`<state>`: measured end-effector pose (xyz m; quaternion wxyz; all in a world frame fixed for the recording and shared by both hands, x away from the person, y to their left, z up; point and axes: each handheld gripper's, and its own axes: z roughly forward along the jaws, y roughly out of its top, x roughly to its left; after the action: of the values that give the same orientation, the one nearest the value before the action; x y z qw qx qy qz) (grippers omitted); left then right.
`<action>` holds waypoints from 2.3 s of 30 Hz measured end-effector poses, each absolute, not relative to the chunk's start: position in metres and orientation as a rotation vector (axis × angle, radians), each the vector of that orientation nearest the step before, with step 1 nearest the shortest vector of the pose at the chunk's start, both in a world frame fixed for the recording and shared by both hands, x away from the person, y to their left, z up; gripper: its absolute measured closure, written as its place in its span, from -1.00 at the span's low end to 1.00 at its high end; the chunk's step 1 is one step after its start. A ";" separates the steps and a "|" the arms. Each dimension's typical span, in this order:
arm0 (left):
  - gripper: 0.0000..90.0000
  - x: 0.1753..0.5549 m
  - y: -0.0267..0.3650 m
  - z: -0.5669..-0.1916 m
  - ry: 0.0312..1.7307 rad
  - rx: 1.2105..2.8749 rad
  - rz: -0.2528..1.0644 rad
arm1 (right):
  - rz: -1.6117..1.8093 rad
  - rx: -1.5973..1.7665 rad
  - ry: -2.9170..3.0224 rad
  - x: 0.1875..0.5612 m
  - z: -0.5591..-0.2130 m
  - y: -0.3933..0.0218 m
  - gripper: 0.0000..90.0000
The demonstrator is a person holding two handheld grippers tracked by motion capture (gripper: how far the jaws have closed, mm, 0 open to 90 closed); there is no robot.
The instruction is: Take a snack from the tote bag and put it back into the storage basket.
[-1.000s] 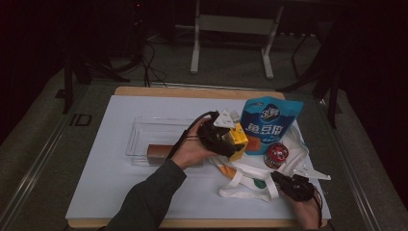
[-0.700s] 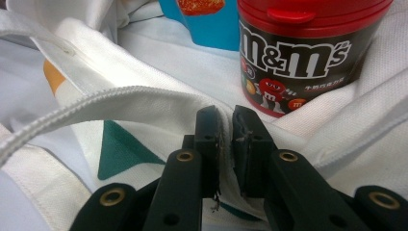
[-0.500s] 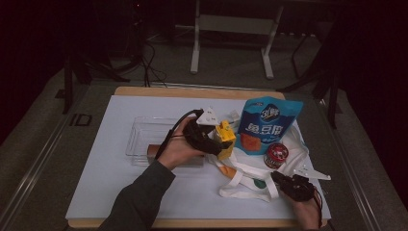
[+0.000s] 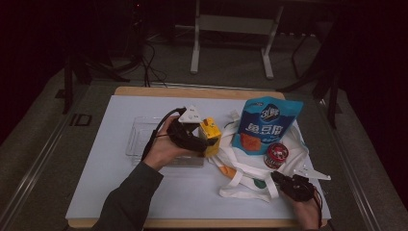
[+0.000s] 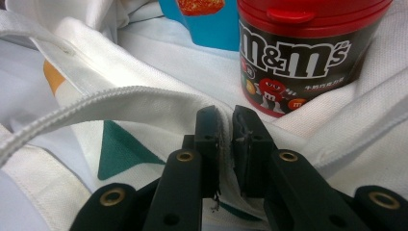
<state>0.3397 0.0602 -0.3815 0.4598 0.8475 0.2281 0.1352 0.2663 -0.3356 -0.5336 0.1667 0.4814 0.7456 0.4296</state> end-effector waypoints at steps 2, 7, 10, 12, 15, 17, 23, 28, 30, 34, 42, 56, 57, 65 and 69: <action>-0.36 0.341 0.064 -0.383 0.575 2.088 0.336 | 1.223 1.371 2.122 0.266 -0.534 -0.336 0.80; -0.36 0.342 0.071 -0.384 0.603 2.096 0.360 | 1.223 1.371 2.122 0.266 -0.534 -0.336 0.80; -0.36 0.343 0.076 -0.385 0.619 2.094 0.372 | 1.223 1.371 2.122 0.266 -0.534 -0.336 0.80; -0.36 0.344 0.079 -0.386 0.634 2.096 0.381 | 1.223 1.370 2.122 0.266 -0.534 -0.336 0.80; -0.36 0.347 0.085 -0.389 0.662 2.089 0.388 | 1.222 1.370 2.122 0.266 -0.534 -0.336 0.80; -0.36 0.348 0.088 -0.391 0.679 2.087 0.392 | 1.222 1.369 2.122 0.266 -0.534 -0.336 0.80; -0.36 0.351 0.097 -0.393 0.723 2.073 0.415 | 1.222 1.373 2.120 0.266 -0.534 -0.335 0.80; -0.36 0.355 0.110 -0.398 0.797 2.062 0.473 | 1.223 1.374 2.117 0.266 -0.534 -0.335 0.80; -0.36 0.355 0.113 -0.399 0.811 2.060 0.479 | 1.222 1.374 2.118 0.266 -0.534 -0.335 0.80; -0.36 0.356 0.121 -0.401 0.847 2.053 0.509 | 1.223 1.375 2.116 0.265 -0.534 -0.335 0.80; -0.36 0.355 0.139 -0.405 0.922 2.036 0.568 | 1.223 1.376 2.114 0.265 -0.534 -0.335 0.80; -0.36 0.356 0.169 -0.412 1.055 1.989 0.643 | 1.221 1.377 2.112 0.265 -0.534 -0.335 0.80; -0.36 0.357 0.171 -0.414 1.061 1.996 0.652 | 1.221 1.377 2.112 0.265 -0.534 -0.335 0.80; -0.36 0.359 0.184 -0.424 1.140 1.974 0.686 | 1.220 1.379 2.111 0.265 -0.534 -0.335 0.80; -0.36 0.359 0.189 -0.426 1.144 1.954 0.686 | 1.220 1.380 2.110 0.265 -0.534 -0.335 0.80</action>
<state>0.3592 0.1892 -0.4265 0.3783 0.7645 0.4476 0.2684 0.2648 -0.3346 -0.5339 0.1693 0.4854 0.7425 0.4294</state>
